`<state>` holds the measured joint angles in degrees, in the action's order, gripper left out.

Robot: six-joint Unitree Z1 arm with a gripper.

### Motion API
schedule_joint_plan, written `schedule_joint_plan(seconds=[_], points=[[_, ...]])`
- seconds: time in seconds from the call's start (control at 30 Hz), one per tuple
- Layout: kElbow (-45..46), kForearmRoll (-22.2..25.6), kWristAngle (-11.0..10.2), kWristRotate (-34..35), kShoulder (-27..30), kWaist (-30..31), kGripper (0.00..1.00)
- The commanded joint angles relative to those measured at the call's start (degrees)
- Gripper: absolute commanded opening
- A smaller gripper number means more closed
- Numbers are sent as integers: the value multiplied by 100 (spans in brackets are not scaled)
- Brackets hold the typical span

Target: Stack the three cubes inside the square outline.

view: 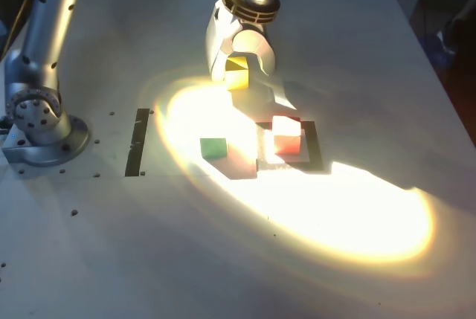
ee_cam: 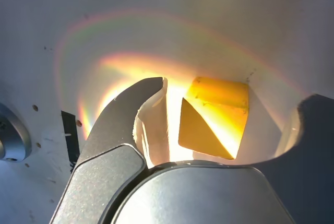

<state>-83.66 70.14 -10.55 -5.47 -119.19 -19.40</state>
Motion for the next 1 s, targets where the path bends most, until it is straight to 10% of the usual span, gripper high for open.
schedule_joint_plan(seconds=[0.0,0.57,0.97], points=[[19,-31,-1,10,25,-24,67],[197,-282,309,-339,154,-118,32],[-442,605,185,95,831,719,22]])
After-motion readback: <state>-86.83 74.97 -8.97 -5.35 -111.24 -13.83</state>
